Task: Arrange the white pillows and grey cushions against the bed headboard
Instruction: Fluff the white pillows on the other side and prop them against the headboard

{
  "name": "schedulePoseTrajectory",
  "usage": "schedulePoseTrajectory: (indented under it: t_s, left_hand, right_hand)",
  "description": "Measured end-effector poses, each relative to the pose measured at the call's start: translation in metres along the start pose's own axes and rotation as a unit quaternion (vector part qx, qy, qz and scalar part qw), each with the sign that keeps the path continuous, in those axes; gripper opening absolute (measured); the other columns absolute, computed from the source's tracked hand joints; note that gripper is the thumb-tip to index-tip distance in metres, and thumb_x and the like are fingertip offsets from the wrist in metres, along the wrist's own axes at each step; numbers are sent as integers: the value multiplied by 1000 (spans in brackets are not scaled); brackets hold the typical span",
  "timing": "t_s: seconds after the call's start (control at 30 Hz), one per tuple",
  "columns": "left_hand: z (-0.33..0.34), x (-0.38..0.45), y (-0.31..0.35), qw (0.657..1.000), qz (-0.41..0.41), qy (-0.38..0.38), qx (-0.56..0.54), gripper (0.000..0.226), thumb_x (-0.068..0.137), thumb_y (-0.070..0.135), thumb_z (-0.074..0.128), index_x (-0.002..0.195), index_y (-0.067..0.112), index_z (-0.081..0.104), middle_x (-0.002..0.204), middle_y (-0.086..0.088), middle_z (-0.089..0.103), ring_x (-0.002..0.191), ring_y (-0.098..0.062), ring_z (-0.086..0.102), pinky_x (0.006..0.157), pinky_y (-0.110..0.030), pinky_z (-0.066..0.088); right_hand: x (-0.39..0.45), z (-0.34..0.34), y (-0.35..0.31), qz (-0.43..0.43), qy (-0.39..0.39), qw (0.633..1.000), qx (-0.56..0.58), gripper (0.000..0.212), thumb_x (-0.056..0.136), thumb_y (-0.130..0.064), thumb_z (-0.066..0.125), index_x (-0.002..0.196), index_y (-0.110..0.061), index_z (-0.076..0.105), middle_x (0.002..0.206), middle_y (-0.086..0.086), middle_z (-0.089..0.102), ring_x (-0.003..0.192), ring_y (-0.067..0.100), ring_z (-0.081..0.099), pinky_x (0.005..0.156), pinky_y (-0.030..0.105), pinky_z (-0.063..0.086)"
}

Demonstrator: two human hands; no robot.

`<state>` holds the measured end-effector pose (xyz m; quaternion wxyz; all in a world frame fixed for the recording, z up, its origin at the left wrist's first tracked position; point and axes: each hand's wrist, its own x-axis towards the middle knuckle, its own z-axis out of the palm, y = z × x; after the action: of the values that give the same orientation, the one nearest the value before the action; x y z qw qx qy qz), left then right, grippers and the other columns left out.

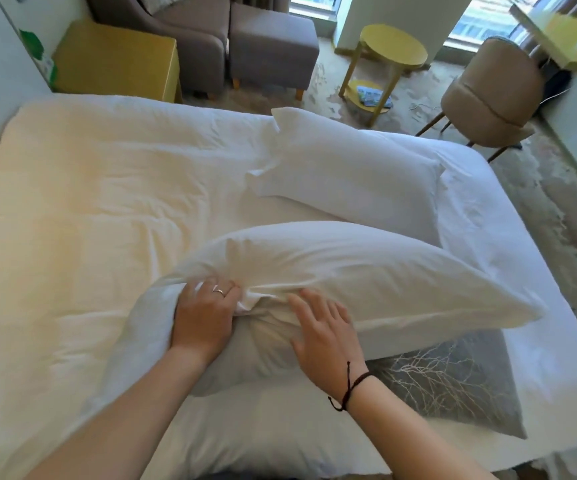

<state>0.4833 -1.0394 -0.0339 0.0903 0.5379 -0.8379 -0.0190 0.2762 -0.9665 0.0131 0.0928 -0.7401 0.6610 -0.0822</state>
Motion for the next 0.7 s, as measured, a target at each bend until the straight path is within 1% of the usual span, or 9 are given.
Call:
schedulePoseTrajectory:
  t_s: [0.07,0.13,0.23,0.27,0.33,0.4,0.5,0.6,0.7]
  left_hand:
    - [-1,2,-2,1000,0,-11,-3,24,77,7,66,99,16,70,100,-2,72,94,-31,65,81,-43,45]
    - [-2,0,-3,1000,0,-17,1,25,76,8,67,100,16,71,101,-2,73,94,-31,65,82,-44,46]
    - [-10,-6,-2,999,-14,-37,18,19,75,7,66,89,18,70,89,-1,72,87,-30,65,76,-41,46]
    - [-12,-6,-1,999,-18,-47,21,16,74,6,65,83,18,69,82,-1,70,83,-30,65,74,-40,46]
    - [-19,-6,4,998,-18,-63,24,14,69,6,62,73,19,65,72,-1,66,75,-29,64,71,-39,47]
    - [-28,-4,8,997,-9,-68,30,14,67,8,58,70,20,63,68,0,65,70,-27,65,71,-40,48]
    - [-42,-3,5,997,9,-59,52,17,69,4,60,72,20,62,67,0,63,69,-28,64,76,-43,47]
    - [-71,14,-16,996,5,-21,85,19,67,5,70,72,20,60,68,0,61,71,-28,63,79,-45,43]
    - [-115,55,-40,992,-23,45,117,12,72,8,66,77,18,64,74,-3,65,80,-30,64,89,-48,39]
  right_hand:
    - [6,0,14,2,10,999,-44,76,70,-28,67,140,-25,37,147,2,37,139,27,33,114,44,26]
    - [16,1,28,5,-22,997,-80,84,73,-42,71,145,-21,34,151,4,35,142,29,29,117,48,20]
    - [28,6,41,-17,-89,989,-121,86,73,-59,70,142,-18,42,143,6,46,133,31,42,115,51,27]
    - [30,8,42,-28,-98,986,-135,77,70,-55,74,133,-16,52,131,6,55,122,31,51,109,50,37]
    - [32,10,38,-62,-75,981,-165,40,63,-32,81,97,-17,66,96,3,65,88,27,61,85,40,52]
    - [34,9,31,-78,-73,981,-161,23,57,-9,76,70,-19,60,70,1,59,64,25,57,60,31,48]
    - [44,-3,20,-73,-128,983,-114,15,72,-5,61,70,-18,52,73,3,60,67,27,58,54,29,34]
    - [64,-28,12,-69,-83,994,-34,24,86,-15,46,66,-19,35,67,-1,47,63,28,48,48,30,19]
    - [100,-78,-12,-82,-48,995,27,34,88,-25,49,60,-19,32,63,0,44,59,28,43,49,32,23]
